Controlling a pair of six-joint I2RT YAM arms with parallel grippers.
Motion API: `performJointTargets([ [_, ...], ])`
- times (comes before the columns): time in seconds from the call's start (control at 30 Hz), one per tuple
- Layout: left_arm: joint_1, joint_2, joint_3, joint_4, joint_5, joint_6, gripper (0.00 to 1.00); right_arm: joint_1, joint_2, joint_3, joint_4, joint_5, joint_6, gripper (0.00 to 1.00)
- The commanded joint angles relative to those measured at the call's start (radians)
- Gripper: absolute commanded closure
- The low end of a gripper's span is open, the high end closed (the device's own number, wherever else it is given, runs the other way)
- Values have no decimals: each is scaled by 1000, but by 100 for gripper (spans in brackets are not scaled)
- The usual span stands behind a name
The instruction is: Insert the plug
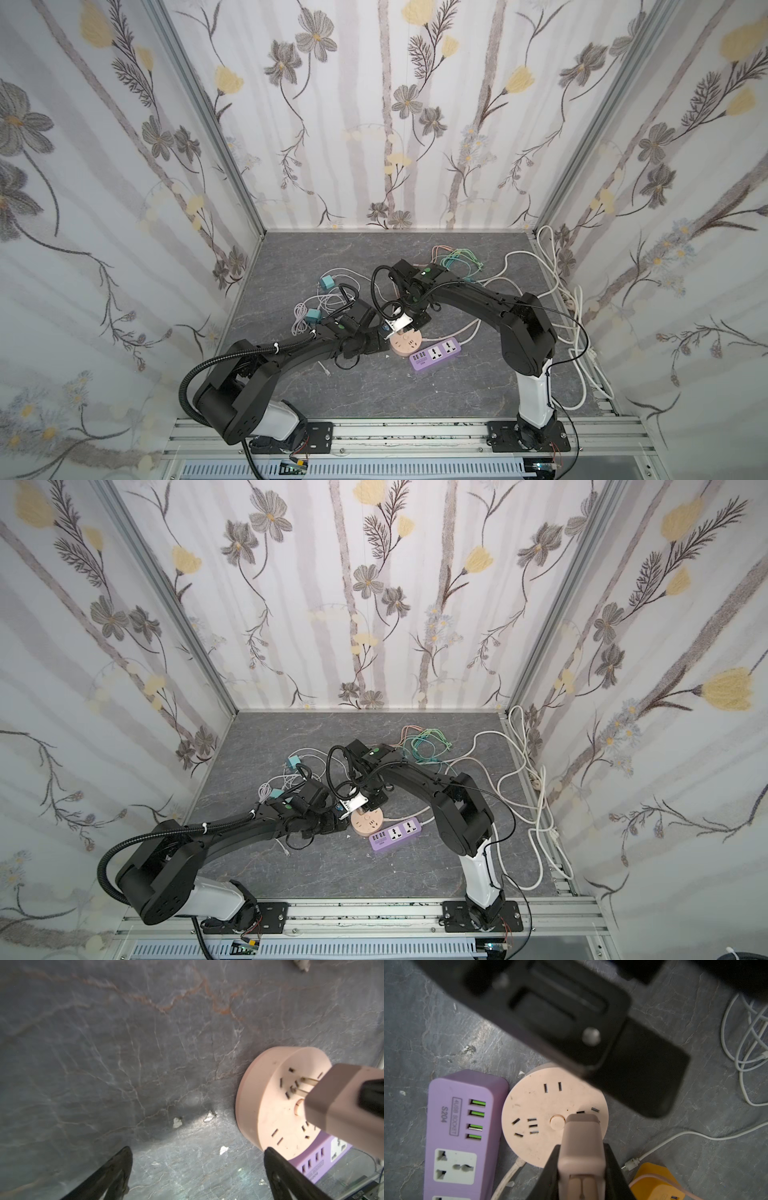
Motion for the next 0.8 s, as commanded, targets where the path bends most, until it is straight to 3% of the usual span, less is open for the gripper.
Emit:
performJointTargets([
  [0.0,1,14,-12,-2,15,-112,5,13,5,-23,-1,-43,-8,100],
  [0.77,85,6,-76,41,36,-83,1,24,-78,-138,25,-79,8,100],
])
